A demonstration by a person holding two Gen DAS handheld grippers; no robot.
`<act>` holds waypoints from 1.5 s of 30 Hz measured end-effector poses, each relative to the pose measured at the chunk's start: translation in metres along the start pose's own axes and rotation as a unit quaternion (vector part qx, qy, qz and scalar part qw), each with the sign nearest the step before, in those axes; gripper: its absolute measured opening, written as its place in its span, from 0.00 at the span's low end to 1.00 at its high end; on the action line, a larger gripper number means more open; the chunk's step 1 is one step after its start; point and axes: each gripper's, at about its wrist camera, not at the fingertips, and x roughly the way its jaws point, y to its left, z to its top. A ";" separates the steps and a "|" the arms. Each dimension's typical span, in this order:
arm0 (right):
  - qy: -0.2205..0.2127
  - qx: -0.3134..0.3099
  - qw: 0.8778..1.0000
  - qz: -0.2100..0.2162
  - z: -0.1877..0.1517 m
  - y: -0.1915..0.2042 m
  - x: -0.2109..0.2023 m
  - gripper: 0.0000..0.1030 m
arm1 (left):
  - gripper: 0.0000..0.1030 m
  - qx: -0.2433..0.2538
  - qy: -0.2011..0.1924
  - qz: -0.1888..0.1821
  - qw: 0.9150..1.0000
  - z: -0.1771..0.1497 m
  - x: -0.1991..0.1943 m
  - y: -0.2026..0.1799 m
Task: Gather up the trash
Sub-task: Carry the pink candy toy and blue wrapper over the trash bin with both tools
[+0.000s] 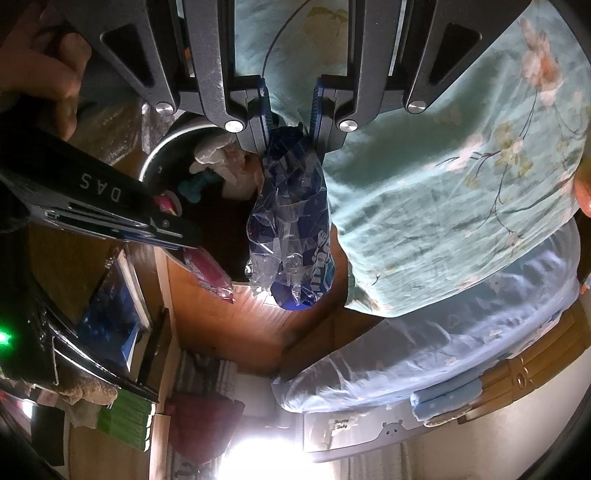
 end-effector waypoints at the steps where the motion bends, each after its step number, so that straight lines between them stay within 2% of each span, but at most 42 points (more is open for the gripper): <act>1: 0.001 0.000 1.000 0.000 0.001 -0.001 0.001 0.20 | 0.15 0.000 0.001 0.000 1.000 0.002 0.001 -0.001; 40: 0.019 0.023 1.000 -0.005 0.014 -0.023 0.013 0.20 | 0.17 0.003 0.012 -0.013 1.000 0.023 0.023 -0.007; 45: 0.018 0.026 0.999 -0.007 0.013 -0.024 0.012 0.22 | 0.20 0.004 0.012 -0.014 1.000 0.023 0.023 -0.008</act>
